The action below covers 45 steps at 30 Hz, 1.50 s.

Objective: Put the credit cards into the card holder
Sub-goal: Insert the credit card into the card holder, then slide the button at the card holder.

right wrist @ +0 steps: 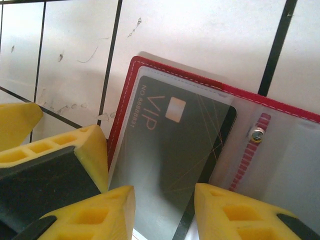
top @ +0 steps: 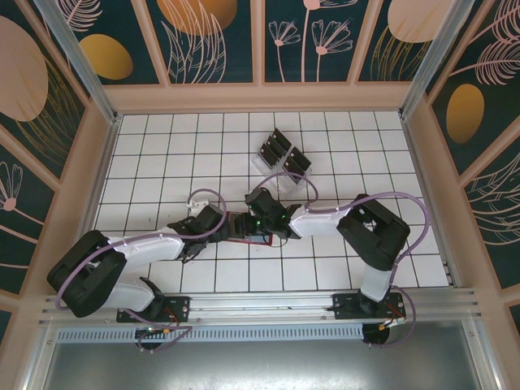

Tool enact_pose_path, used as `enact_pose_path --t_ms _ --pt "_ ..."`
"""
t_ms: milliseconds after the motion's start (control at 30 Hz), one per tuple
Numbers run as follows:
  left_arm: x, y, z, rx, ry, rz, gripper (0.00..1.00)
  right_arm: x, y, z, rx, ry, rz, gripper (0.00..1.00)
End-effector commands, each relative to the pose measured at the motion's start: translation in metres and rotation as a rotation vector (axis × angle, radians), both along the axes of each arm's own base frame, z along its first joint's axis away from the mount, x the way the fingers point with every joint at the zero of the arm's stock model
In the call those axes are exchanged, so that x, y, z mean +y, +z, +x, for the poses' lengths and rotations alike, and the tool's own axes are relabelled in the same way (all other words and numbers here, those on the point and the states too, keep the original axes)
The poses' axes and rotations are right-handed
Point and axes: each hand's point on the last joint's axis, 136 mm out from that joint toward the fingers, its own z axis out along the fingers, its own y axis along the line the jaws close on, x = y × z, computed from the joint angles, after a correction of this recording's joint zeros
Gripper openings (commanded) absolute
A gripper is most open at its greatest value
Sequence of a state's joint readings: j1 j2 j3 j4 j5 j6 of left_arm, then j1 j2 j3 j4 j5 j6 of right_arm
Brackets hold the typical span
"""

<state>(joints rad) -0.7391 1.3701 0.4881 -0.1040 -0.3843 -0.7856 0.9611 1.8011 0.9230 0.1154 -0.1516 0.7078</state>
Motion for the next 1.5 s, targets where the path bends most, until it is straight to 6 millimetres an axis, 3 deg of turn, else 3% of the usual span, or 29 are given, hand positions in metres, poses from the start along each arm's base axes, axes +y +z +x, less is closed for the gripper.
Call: enact_pose_path --t_ms 0,267,633,867,1000,1133,1467 --pt "0.002 -0.005 -0.005 0.010 0.011 -0.015 0.99 0.015 0.012 0.005 -0.029 0.033 0.033 0.36" --pt "0.001 0.010 -0.001 -0.027 0.008 -0.028 0.99 0.003 0.037 0.004 -0.067 0.010 0.036 0.37" --pt "-0.011 0.039 0.010 -0.088 -0.027 -0.072 0.99 -0.054 0.057 0.000 -0.161 -0.102 -0.069 0.40" --pt "-0.025 0.044 0.014 -0.091 -0.066 -0.114 0.99 -0.095 0.051 0.004 -0.221 -0.184 -0.215 0.45" --pt "-0.032 0.044 0.016 -0.086 -0.076 -0.141 0.99 -0.109 0.043 0.003 -0.227 -0.216 -0.255 0.48" --pt "-0.037 0.041 0.017 -0.075 -0.084 -0.150 0.98 -0.104 0.040 0.000 -0.218 -0.204 -0.236 0.47" --pt "-0.025 0.026 0.013 -0.045 -0.065 -0.077 0.98 -0.055 0.045 -0.008 -0.215 -0.101 -0.173 0.44"
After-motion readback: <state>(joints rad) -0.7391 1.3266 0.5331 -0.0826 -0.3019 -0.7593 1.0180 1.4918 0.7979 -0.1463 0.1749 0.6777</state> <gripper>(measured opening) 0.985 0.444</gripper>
